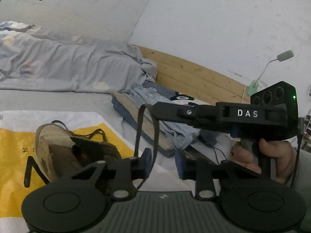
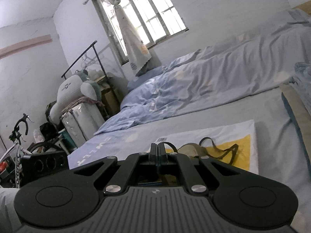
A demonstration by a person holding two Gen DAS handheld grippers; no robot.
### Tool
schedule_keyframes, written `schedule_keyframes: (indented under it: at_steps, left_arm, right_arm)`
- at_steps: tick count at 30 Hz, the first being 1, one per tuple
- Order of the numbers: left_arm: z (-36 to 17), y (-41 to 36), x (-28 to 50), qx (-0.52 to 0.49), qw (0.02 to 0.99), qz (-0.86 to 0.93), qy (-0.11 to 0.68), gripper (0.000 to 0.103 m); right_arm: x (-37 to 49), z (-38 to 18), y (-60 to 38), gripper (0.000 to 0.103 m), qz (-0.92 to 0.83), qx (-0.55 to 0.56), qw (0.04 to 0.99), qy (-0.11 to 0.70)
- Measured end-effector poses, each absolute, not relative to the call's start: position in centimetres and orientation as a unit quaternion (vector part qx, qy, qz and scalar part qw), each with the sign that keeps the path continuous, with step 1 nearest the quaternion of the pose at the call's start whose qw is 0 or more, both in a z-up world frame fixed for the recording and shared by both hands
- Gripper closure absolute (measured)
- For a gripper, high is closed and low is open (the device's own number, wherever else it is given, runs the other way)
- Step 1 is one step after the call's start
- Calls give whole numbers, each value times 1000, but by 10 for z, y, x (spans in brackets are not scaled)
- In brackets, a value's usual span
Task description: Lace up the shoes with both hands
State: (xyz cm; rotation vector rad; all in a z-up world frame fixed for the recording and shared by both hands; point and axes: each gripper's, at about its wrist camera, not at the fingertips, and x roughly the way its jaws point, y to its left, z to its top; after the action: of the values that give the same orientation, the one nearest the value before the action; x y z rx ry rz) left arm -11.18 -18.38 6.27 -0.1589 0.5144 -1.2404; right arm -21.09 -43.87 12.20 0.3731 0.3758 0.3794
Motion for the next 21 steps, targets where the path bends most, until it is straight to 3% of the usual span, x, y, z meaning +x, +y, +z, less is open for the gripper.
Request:
schedule_keyframes:
  at_steps: [3, 5, 7, 21]
  left_arm:
    - [64, -185, -113, -70, 779, -576, 238, 86]
    - [64, -185, -114, -69, 780, -576, 235, 100]
    - [64, -184, -112, -74, 780, -573, 239, 103]
    - [64, -179, -105, -110, 775, -575, 239, 103]
  right_arm:
    - [-211, 120, -436, 102, 192, 179, 947, 188]
    - [-211, 120, -435, 102, 196, 176, 946, 190]
    - [-212, 119, -434, 102, 195, 176, 946, 189]
    - [-215, 117, -437, 100, 192, 176, 947, 190]
